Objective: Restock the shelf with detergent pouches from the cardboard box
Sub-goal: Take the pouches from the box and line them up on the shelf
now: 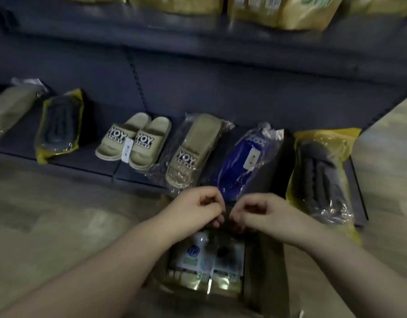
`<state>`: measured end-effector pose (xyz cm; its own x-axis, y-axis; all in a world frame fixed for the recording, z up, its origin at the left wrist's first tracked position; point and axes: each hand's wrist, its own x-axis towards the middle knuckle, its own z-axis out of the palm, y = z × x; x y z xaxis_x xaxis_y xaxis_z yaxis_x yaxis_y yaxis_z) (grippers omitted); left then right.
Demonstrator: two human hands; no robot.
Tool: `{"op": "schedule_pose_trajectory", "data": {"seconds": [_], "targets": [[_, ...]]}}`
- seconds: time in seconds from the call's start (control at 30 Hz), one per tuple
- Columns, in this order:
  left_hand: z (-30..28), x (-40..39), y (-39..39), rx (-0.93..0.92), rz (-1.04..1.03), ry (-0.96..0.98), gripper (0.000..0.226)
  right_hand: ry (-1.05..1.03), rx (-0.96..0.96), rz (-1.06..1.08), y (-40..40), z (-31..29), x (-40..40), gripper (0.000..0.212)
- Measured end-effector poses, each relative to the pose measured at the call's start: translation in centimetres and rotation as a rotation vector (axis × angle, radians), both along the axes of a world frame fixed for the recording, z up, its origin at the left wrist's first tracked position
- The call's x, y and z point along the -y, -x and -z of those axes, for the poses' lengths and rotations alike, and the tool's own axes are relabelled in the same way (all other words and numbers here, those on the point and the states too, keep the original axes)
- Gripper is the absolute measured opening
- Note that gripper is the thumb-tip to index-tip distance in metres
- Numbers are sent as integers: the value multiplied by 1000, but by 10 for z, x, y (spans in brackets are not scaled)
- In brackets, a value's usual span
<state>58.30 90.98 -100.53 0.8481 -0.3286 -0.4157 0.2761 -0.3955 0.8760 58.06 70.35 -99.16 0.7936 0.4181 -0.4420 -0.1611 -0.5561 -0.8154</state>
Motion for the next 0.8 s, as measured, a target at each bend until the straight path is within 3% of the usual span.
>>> {"op": "schedule_pose_trajectory", "data": {"seconds": [0.13, 0.3, 0.4, 0.53, 0.67, 0.8], "targets": [[50, -5, 0, -41, 224, -453, 11, 256, -106, -127, 13, 59, -21, 9], [113, -3, 2, -249, 341, -727, 29, 444, -243, -116, 19, 134, -47, 4], [151, -2, 1, -352, 368, -827, 47, 502, -347, -80, 18, 172, -58, 10], [188, 7, 2, -399, 388, -874, 54, 522, -424, -11, 22, 231, -66, 50], [232, 6, 14, -513, 323, -942, 84, 535, -468, 40, 31, 268, -68, 46], [246, -1, 16, -561, 312, -954, 93, 532, -498, 162, 38, 290, -62, 47]]}}
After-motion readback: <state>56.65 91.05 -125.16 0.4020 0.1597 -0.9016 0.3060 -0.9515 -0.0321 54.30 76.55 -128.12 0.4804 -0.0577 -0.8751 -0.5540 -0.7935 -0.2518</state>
